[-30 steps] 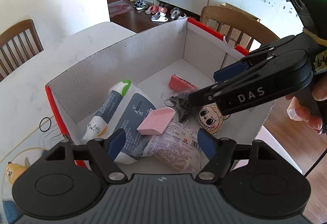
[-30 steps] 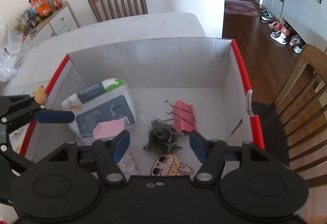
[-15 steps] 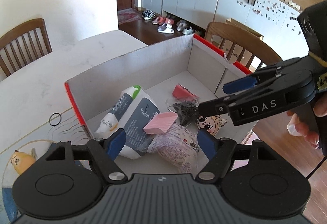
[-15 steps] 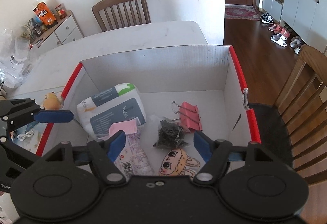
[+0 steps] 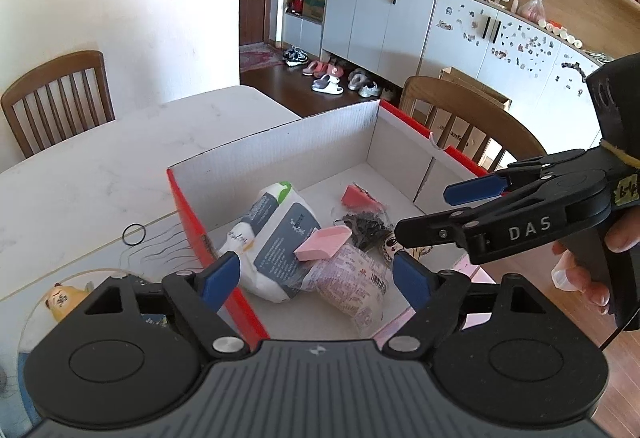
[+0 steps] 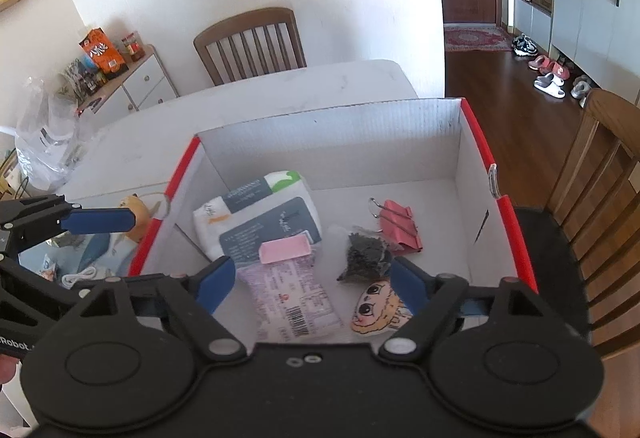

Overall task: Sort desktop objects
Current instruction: 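Move both tools back over the placemat items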

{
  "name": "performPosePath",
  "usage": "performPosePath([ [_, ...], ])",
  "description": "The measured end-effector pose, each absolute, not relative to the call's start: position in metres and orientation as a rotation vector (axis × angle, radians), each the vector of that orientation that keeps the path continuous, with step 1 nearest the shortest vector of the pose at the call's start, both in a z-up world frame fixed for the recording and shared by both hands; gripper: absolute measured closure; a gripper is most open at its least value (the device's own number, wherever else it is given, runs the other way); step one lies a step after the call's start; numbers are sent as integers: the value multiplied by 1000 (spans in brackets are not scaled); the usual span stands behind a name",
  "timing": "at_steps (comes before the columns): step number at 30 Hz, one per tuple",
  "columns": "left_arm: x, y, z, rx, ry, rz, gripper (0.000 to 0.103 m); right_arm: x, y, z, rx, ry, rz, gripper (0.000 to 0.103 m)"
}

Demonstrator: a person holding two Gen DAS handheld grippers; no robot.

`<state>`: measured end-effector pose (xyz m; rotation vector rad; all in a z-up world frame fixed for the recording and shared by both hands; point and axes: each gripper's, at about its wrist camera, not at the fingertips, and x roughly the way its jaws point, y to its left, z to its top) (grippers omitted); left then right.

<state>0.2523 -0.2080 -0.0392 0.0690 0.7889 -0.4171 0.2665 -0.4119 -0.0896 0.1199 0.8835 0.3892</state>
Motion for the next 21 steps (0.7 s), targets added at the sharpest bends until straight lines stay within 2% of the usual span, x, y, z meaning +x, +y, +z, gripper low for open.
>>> performPosePath([
  [4, 244, -199, -37, 59, 783, -433, 17, 257, -405, -84, 126, 866, 389, 14],
  [8, 235, -189, -35, 57, 766, -443, 15, 248, -394, -80, 133, 847, 372, 6],
  [17, 219, -154, -32, 30, 737, -444, 5, 229, -365, -72, 141, 825, 345, 6],
  [21, 211, -134, -29, 23, 722, -439, 5, 221, -347, -68, 134, 820, 340, 6],
])
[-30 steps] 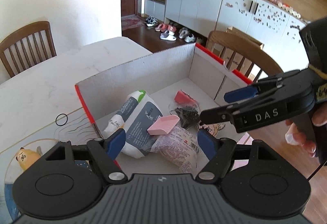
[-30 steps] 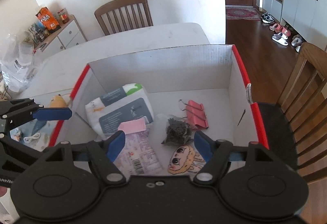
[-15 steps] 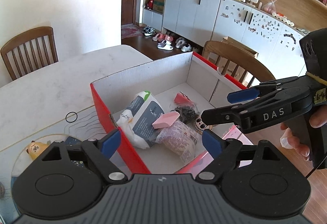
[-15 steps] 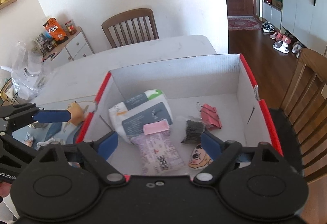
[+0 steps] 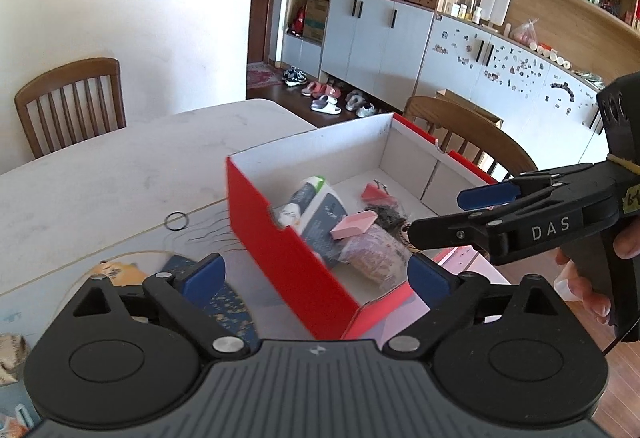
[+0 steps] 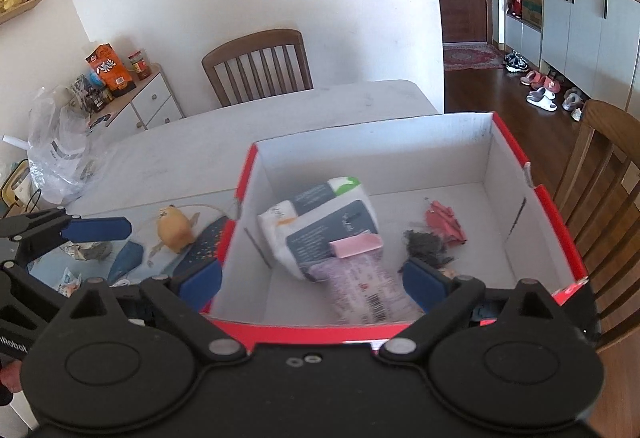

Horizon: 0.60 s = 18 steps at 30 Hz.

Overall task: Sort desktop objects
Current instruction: 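Move both tools back over the placemat items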

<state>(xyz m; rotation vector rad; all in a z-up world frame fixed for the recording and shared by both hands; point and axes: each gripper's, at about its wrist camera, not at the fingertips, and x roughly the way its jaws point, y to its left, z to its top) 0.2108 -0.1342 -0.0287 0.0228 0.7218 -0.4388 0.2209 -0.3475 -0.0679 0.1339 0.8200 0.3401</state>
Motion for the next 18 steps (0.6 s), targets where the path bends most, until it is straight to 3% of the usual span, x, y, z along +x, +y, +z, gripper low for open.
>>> performPosePath([
  [18, 174, -38, -20, 5, 670, -383, 4, 203, -267, -54, 144, 799, 348, 2],
])
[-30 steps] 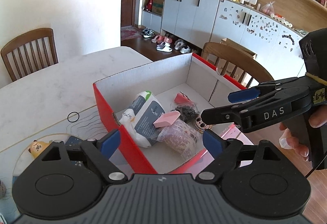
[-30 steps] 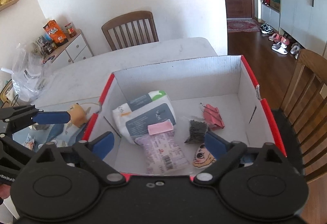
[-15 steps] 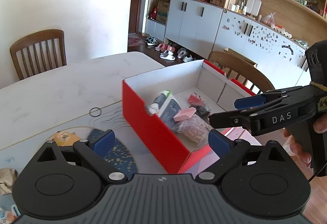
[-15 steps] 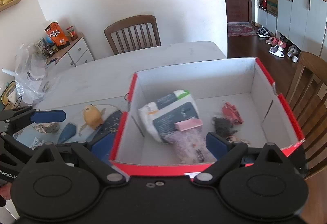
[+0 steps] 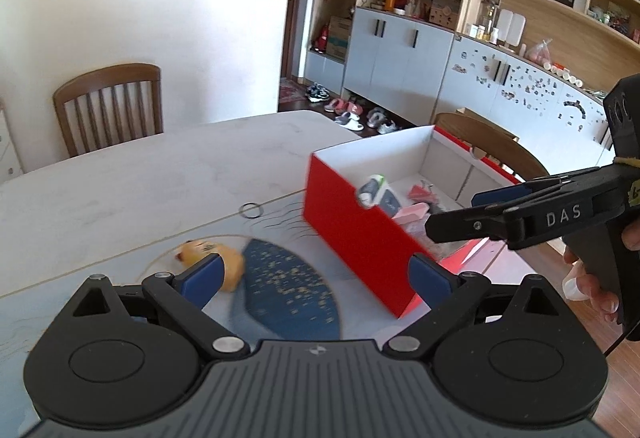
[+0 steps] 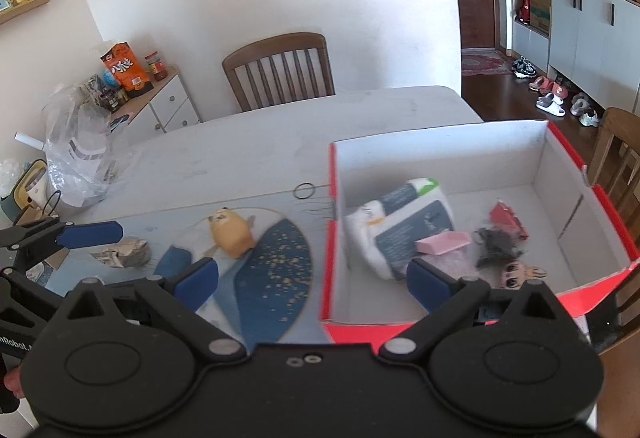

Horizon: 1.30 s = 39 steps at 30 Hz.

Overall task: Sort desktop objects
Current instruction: 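Move both tools back over the placemat items, then grasp the white snack packet with the left tool while the right tool grasps the white USB cable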

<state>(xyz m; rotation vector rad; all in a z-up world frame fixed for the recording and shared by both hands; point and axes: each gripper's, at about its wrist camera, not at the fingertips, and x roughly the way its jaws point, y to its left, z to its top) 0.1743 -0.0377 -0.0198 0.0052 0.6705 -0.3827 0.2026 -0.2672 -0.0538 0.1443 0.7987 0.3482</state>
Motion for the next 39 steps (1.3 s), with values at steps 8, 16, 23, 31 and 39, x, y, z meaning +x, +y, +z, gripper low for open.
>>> performPosePath([
  [8, 158, 8, -29, -30, 691, -345, 4, 200, -228, -51, 132, 795, 374, 2],
  [16, 144, 49, -49, -12, 714, -256, 4, 202, -190, -56, 101, 801, 411, 2],
  [23, 137, 87, -69, -31, 749, -167, 4, 203, -162, -64, 68, 815, 436, 2],
  [31, 135, 118, -86, -48, 772, -93, 4, 209, -137, -74, 52, 834, 444, 2],
  [39, 134, 131, -103, 59, 780, -109, 4, 212, -104, -91, 5, 862, 454, 2],
])
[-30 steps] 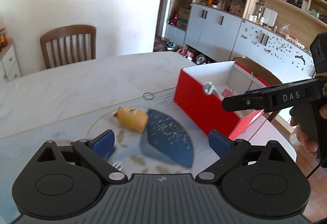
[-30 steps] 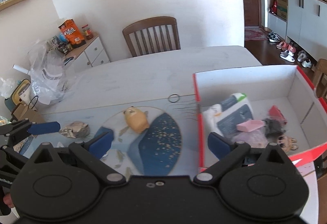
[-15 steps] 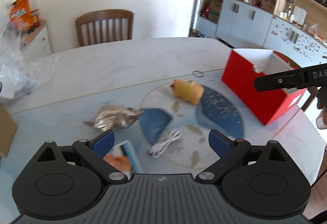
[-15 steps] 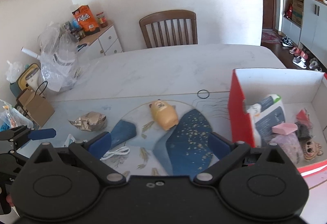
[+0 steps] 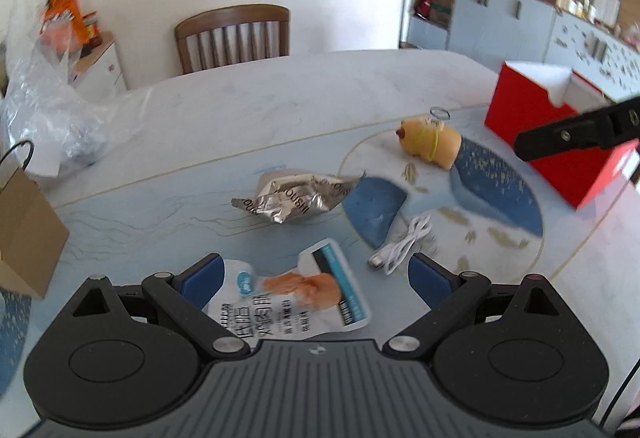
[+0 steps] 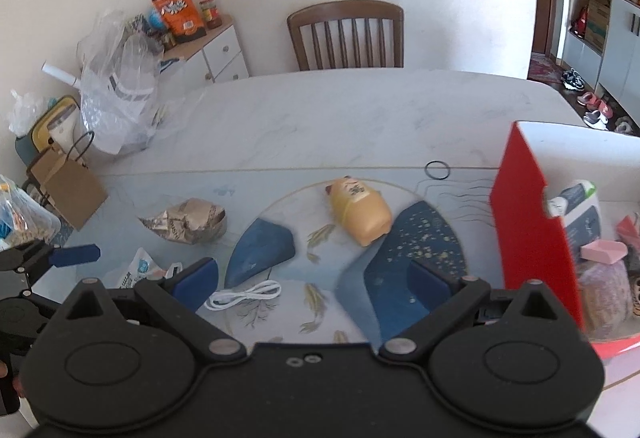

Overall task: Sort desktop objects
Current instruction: 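Grasp the white snack packet with the left tool while the right tool grasps the white USB cable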

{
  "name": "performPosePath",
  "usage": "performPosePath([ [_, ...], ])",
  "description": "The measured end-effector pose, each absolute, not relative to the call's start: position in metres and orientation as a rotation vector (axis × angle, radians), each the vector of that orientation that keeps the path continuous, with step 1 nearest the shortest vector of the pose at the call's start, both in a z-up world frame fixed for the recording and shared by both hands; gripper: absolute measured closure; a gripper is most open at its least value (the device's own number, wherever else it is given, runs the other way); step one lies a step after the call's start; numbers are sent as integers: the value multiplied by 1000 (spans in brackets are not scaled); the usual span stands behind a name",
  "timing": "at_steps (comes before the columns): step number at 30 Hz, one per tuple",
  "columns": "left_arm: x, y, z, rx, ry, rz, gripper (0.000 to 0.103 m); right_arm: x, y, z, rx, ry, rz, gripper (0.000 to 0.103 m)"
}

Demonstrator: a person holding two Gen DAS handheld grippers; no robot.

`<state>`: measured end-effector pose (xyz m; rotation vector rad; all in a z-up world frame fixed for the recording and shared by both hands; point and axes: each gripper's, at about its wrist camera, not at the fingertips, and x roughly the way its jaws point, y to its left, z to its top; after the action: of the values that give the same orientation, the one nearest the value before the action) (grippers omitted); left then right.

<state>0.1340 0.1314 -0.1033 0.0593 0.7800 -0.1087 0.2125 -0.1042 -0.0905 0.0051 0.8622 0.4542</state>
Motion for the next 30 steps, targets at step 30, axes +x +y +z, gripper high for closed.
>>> performPosePath([
  [30, 183, 155, -156, 406, 882, -547, 4, 244, -21, -162, -95, 968, 342, 5],
])
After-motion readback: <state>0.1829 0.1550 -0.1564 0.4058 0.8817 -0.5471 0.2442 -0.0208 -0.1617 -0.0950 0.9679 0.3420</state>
